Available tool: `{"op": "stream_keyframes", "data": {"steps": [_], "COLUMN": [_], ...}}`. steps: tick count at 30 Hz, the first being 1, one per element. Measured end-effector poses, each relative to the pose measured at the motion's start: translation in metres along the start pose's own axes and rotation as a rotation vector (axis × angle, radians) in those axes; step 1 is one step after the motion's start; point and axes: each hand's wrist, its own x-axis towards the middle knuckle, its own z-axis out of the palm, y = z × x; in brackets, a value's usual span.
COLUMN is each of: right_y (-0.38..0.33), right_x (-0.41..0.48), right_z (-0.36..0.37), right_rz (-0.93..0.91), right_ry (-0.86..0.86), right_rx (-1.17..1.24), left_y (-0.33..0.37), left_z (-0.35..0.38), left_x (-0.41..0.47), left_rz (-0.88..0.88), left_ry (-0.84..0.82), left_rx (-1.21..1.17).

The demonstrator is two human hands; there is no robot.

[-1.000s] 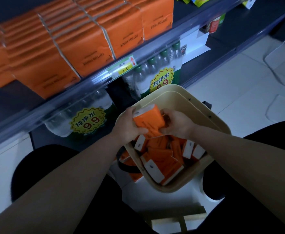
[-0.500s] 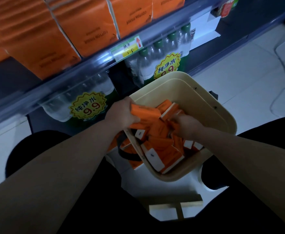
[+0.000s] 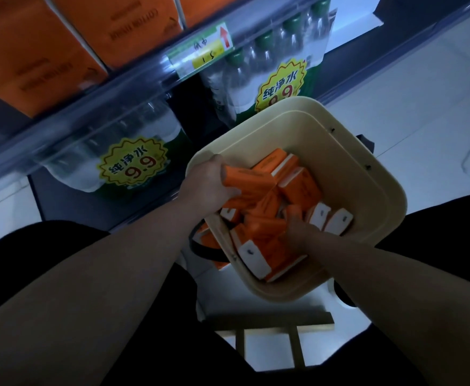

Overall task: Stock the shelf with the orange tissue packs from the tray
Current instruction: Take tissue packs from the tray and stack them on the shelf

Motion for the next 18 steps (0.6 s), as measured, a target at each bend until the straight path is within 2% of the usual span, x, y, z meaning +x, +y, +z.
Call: {"op": "stream_keyframes", "data": {"steps": [5, 7, 14, 18], "right_y": [-0.006, -0.004, 0.01, 0.023], "right_x": [-0.01, -0.018, -0.038, -0.055], "right_z": [-0.011, -0.021, -0.041, -0.049], "right_rz": [-0.045, -0.094, -0.187, -0.182], "right_ry": [-0.048, -0.088, 0.035, 0.187], "right_rx": [0.149, 0.13, 0.019, -0.022], "left_y": [0.006, 0.007, 0.013, 0.012], "left_z": [-0.001, 0.0, -0.01, -0.018], "left_x": [0.003, 0.002, -0.013, -0.027], "left_rz": [0.023, 0.026, 0.101, 0.093], "left_ry": [-0.008, -0.016, -0.009, 0.03], "left_rx": [-0.034, -0.023, -0.074, -0.034]}}
